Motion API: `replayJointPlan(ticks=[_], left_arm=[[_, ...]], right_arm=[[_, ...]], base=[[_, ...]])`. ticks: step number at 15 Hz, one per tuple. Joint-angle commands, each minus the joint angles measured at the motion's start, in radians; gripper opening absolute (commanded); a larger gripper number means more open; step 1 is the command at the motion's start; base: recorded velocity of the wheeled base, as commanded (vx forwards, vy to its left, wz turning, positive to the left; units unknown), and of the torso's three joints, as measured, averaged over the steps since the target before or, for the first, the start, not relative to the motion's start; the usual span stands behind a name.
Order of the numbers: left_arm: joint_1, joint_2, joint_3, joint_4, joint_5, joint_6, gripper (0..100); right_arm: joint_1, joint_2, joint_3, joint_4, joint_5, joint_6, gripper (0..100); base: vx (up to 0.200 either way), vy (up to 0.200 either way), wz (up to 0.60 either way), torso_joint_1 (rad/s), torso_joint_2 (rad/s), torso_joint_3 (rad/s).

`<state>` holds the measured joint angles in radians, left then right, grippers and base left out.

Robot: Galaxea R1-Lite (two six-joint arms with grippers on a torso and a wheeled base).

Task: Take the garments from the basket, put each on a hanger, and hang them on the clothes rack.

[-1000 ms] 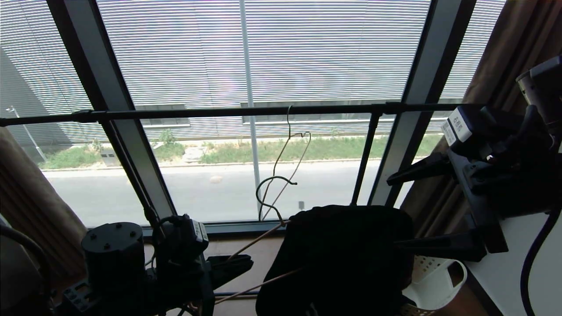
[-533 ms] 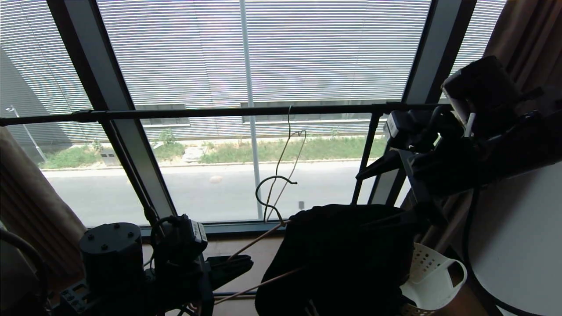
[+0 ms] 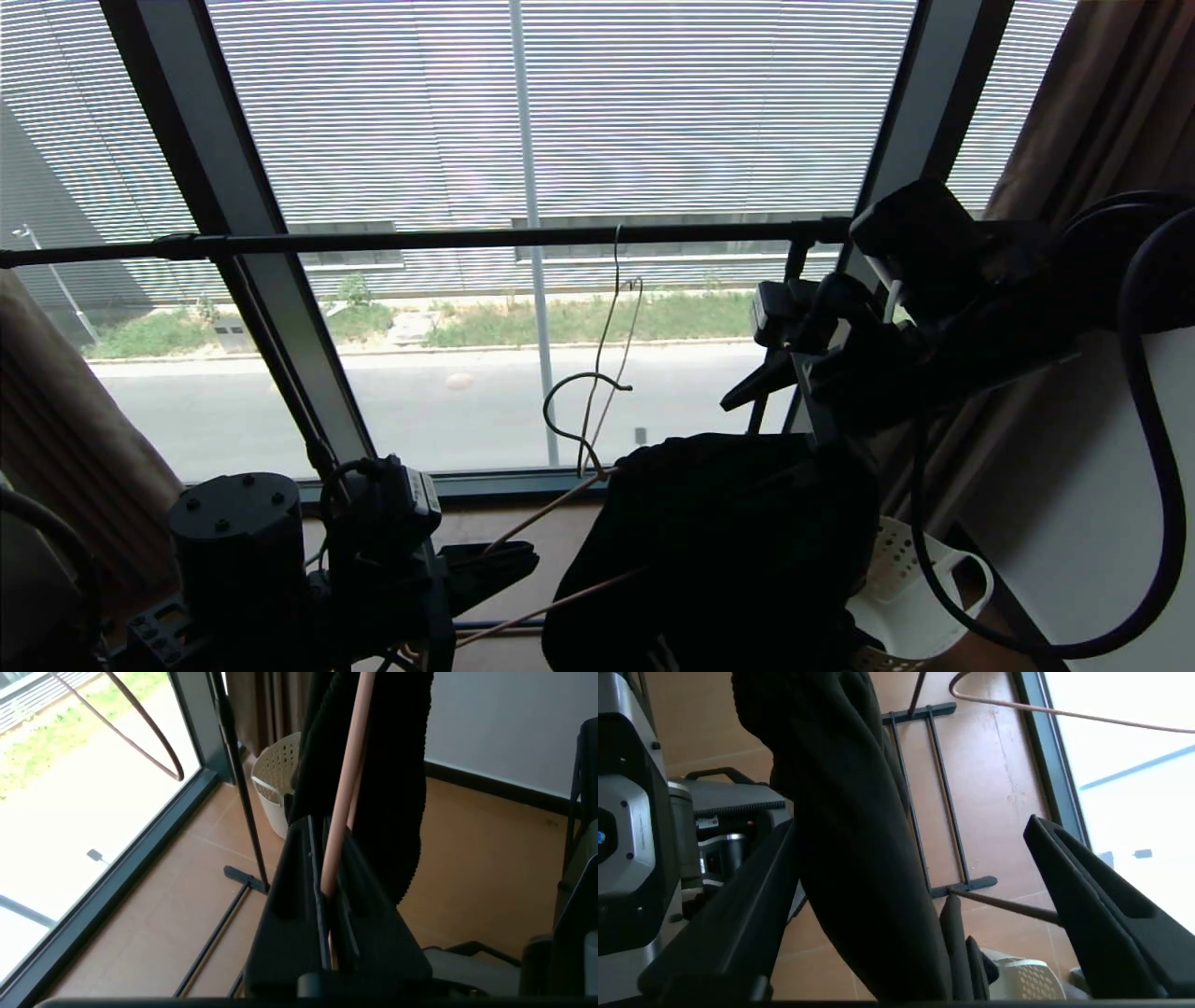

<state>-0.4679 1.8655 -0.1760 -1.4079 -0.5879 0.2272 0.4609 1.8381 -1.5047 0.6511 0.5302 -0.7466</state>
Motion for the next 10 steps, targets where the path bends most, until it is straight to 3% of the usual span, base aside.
replayJointPlan(ticks=[1, 10], left_arm=[[0.0, 0.004, -0.002, 0.0, 0.0, 0.0, 0], [0.0, 0.003, -0.007, -0.002, 0.002, 0.0, 0]], right_arm=[[0.015, 0.023, -0.003, -0.001, 0.001, 0.001, 100], [0.036, 0.046, -0.009, 0.001, 0.005, 0.001, 100]], base=[[0.0, 0.0, 0.0, 0.0, 0.0, 0.0], [0.0, 0.0, 0.0, 0.0, 0.0, 0.0]])
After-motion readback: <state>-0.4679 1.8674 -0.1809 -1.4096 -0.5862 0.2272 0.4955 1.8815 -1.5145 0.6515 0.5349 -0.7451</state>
